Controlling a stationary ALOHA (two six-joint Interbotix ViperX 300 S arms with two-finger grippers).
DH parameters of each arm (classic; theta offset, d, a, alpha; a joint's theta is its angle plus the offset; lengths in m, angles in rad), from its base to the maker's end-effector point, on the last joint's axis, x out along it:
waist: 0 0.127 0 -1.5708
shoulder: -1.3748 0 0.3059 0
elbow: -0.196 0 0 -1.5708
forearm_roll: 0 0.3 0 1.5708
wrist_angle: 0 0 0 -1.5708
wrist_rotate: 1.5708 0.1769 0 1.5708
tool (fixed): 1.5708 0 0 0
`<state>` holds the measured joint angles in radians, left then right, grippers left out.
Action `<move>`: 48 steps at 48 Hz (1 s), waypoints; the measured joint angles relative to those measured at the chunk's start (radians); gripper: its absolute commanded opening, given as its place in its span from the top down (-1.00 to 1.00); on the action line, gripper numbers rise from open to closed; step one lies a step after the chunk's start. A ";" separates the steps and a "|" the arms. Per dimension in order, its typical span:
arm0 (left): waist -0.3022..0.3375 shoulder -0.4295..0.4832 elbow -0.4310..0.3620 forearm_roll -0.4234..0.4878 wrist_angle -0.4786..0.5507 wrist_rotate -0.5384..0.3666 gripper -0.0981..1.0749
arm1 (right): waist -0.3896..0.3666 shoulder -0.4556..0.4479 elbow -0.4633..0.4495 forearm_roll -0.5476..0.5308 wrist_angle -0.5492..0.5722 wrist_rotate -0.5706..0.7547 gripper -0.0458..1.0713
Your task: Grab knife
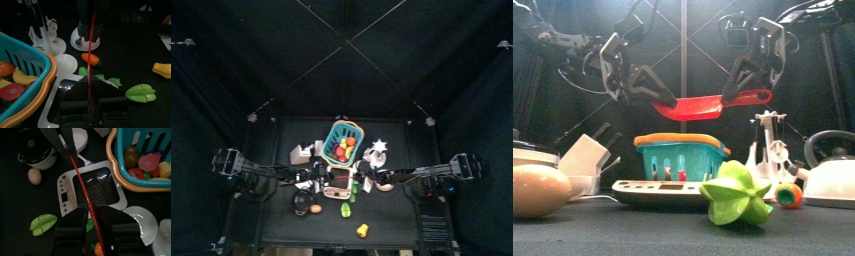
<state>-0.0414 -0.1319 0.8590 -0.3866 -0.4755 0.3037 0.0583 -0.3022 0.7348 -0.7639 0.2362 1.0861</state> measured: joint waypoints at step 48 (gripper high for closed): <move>0.003 -0.008 -0.005 -0.003 0.021 -0.005 0.30 | 0.005 -0.055 0.054 0.072 0.061 0.008 -0.48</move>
<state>-0.0383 -0.1396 0.8544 -0.3896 -0.4541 0.2991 0.0629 -0.3574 0.7885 -0.6918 0.2976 1.0937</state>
